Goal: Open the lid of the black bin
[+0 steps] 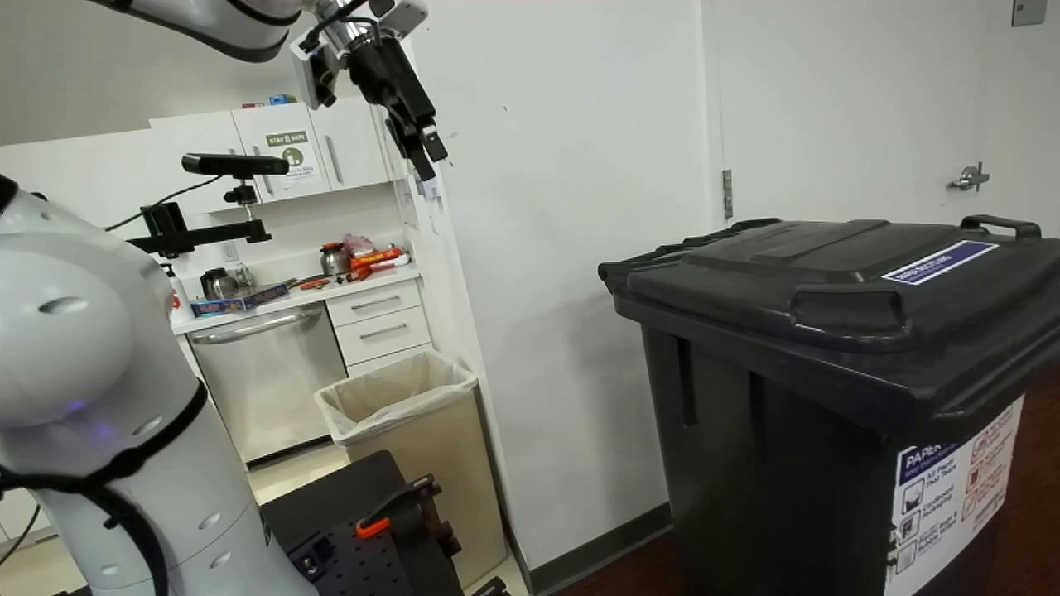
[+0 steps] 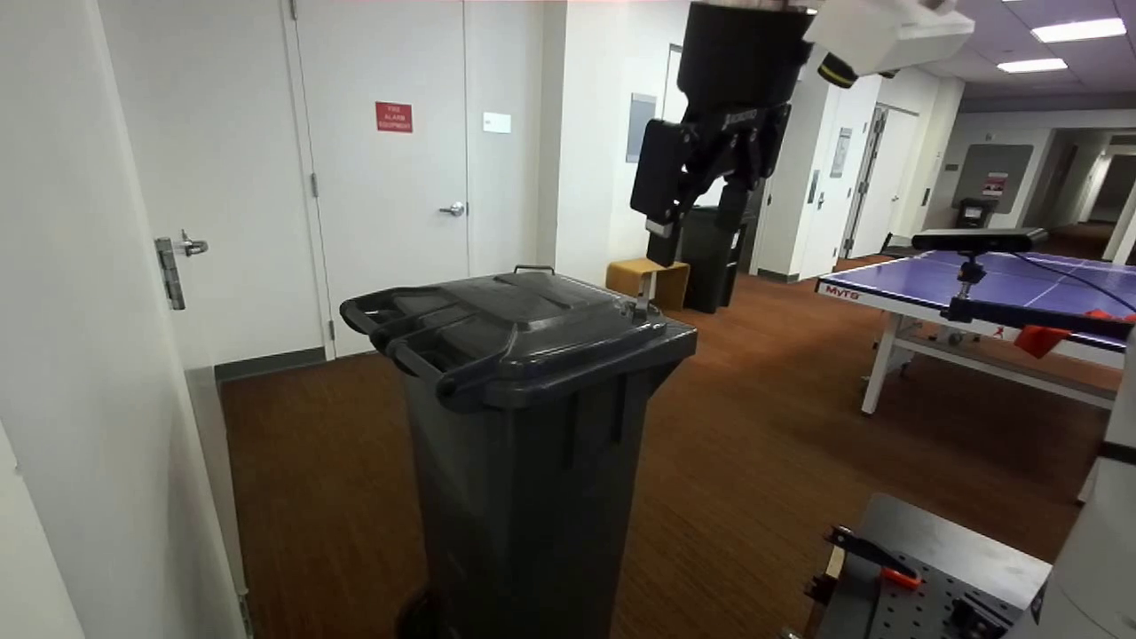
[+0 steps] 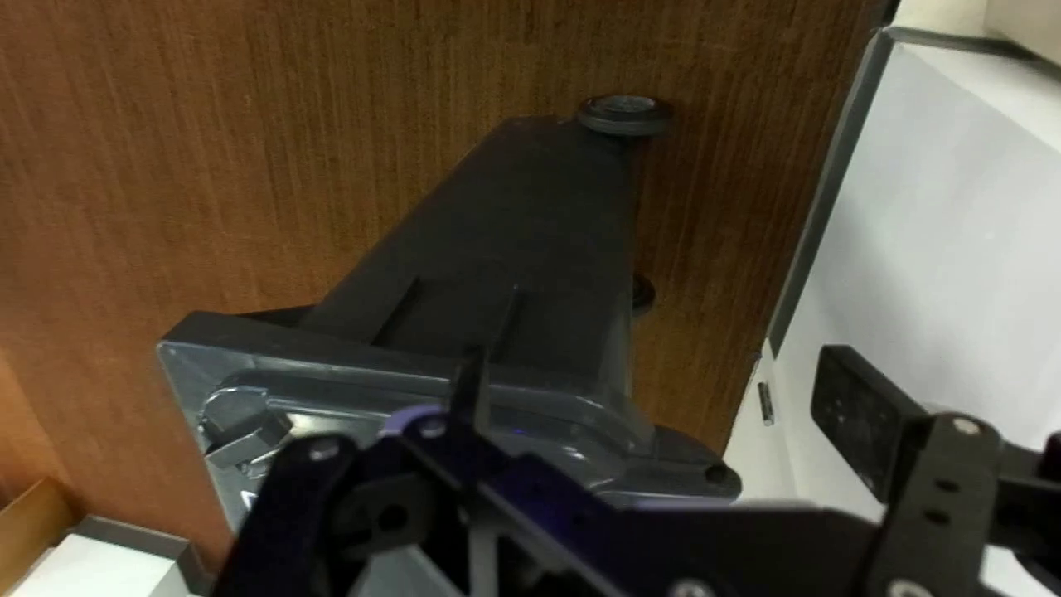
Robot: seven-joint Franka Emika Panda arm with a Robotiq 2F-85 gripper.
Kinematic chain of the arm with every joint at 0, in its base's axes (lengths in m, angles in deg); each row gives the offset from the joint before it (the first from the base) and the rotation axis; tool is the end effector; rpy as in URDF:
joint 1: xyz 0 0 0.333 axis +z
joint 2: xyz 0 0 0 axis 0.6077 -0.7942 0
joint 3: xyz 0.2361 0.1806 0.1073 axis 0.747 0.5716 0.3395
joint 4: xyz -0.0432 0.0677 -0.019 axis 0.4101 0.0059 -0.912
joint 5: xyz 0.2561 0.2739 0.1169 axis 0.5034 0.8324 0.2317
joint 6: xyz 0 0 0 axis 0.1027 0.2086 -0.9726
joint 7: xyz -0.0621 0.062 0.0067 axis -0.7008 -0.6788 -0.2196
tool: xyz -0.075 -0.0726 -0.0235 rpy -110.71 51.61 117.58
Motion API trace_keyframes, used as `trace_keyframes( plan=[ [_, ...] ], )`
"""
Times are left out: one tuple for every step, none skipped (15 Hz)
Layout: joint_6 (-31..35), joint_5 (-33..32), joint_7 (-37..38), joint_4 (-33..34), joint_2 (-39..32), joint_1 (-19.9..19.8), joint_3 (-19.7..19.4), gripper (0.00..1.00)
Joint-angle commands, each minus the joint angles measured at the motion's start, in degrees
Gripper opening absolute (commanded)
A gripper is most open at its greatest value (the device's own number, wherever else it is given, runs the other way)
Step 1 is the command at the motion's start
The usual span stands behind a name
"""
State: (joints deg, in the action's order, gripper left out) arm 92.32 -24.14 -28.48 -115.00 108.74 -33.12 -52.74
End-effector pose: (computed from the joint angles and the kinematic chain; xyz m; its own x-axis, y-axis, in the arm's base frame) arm 0.3233 0.1902 0.5477 0.9699 -0.0661 0.2344 -0.1144 -0.9733 0.1989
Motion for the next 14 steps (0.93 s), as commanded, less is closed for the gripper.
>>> trace_keyframes(
  plan=[
    [1.66,-3.55,2.89,-0.47,0.08,-3.56,-3.17,1.0],
    [2.42,-4.2,3.26,-0.88,0.12,-4.66,-4.71,1.0],
    [3.43,-4.75,3.26,-1.21,-0.06,-5.67,-6.34,1.0],
    [5.19,-4.9,2.57,-1.84,-0.25,-6.71,-8.45,1.0],
    [7.04,-4.75,2.55,-2.35,-0.51,-7.85,-10.29,1.0],
    [9.83,-4.21,2.16,-3.24,-0.85,-8.89,-12.5,1.0],
    [12.95,-3.61,2.07,-4.12,-1.16,-9.9,-14.46,1.0],
    [16.49,-2.5,1.48,-5.1,-1.79,-10.73,-16.87,1.0],
    [19.9,-1.26,0.66,-6.08,-2.34,-11.29,-19.06,1.0],
    [23.11,0.5,-0.61,-7.04,-3.21,-11.68,-21.56,1.0],
    [25.89,2.46,-2.1,-8.03,-3.83,-12.1,-23.78,1.0],
    [28.32,4.81,-3.82,-8.93,-4.72,-12.39,-26.3,1.0],
    [30.01,6.98,-5.6,-9.6,-5.51,-12.66,-28.37,1.0],
    [31.14,8.96,-7.48,-10.03,-6.51,-13.1,-30.52,1.0]
  ],
)
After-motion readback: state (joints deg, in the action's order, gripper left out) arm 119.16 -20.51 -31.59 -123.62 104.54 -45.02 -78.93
